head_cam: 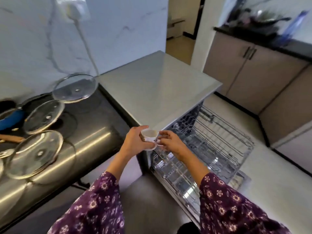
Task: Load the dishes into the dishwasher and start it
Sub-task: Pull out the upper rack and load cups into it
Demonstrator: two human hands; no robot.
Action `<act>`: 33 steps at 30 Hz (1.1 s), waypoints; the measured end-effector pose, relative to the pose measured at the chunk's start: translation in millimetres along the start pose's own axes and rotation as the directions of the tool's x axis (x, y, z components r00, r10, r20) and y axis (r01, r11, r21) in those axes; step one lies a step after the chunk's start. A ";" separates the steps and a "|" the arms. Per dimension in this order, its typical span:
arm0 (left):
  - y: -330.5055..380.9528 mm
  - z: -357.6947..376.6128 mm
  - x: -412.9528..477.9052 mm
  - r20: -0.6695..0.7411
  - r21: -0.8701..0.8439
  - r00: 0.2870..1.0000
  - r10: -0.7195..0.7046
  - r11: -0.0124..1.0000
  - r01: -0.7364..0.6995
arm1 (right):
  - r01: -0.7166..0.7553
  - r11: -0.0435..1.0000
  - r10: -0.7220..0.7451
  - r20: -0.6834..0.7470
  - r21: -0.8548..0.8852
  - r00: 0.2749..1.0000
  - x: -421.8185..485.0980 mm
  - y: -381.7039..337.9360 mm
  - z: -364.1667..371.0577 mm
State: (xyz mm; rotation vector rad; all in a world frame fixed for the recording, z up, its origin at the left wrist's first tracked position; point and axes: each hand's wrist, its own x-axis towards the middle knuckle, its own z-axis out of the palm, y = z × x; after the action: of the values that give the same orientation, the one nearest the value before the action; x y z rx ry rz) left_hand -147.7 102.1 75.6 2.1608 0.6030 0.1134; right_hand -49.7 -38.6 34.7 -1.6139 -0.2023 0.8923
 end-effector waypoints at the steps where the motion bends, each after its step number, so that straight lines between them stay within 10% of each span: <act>1: 4.2 15.6 4.7 0.040 0.016 0.999 -0.011 1.000 0.010 | -0.047 0.996 0.047 0.006 0.074 0.999 1.1 3.5 -14.7; 10: 5.7 125.0 38.4 0.248 -0.242 0.931 -0.268 0.913 0.327 | -0.387 0.675 0.261 0.288 0.628 0.922 1.5 76.7 -89.7; 20: -32.3 180.1 77.7 0.392 -0.077 0.864 -0.316 0.925 0.373 | -0.294 0.576 0.434 0.019 0.763 0.901 62.7 124.4 -103.4; 25: -63.8 175.9 87.2 0.334 0.065 0.866 -0.372 0.926 0.373 | -0.239 0.970 0.241 -0.335 0.046 0.911 114.5 129.0 -97.1; 28: -88.7 172.2 89.3 0.273 0.046 0.882 -0.385 0.921 0.387 | -0.136 0.865 -0.014 -0.293 -0.484 0.956 145.7 138.8 -91.4; 33: -112.8 169.9 88.2 0.188 0.003 0.913 -0.363 0.930 0.369 | 0.025 0.569 -0.079 -0.024 -0.822 0.997 187.9 163.6 -80.6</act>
State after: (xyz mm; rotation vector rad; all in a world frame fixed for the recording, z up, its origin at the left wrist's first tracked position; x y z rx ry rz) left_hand -64.0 76.1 -128.6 1.9619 0.8777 -0.2774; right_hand 75.7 -34.3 -195.1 -2.4932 -0.7142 0.7247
